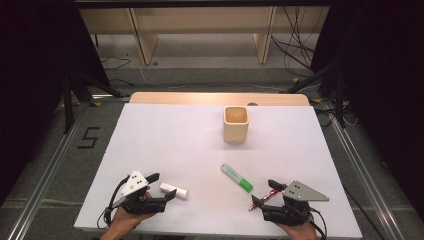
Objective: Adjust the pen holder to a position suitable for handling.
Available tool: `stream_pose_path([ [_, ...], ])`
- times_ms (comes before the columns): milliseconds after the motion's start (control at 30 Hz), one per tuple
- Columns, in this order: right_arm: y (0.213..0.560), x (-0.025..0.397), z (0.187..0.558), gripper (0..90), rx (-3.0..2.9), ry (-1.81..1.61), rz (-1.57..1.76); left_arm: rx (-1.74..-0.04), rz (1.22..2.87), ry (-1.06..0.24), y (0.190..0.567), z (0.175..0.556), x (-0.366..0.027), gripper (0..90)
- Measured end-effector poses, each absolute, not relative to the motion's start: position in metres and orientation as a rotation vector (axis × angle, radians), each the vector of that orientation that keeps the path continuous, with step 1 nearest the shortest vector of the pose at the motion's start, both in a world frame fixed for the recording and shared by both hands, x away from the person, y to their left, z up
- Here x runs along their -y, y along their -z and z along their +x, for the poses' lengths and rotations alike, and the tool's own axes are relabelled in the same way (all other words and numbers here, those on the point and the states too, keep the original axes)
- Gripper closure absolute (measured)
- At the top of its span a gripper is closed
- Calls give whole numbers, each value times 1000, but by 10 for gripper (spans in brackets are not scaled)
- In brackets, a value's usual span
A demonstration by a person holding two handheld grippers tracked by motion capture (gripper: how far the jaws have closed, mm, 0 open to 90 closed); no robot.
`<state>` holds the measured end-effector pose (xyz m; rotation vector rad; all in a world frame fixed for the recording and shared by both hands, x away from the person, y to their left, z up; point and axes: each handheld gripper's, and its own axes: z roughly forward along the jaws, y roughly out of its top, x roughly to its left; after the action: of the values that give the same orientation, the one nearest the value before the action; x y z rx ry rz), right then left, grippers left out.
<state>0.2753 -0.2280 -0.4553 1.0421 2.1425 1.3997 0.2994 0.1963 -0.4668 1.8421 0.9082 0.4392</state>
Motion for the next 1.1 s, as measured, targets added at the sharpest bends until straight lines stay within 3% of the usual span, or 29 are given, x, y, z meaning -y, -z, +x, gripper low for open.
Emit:
stream_pose_path([
  [1100, 444, 229, 292, 259, -2106, -1405, 1062, -915, 1817, -449, 466, 299, -196, 167],
])
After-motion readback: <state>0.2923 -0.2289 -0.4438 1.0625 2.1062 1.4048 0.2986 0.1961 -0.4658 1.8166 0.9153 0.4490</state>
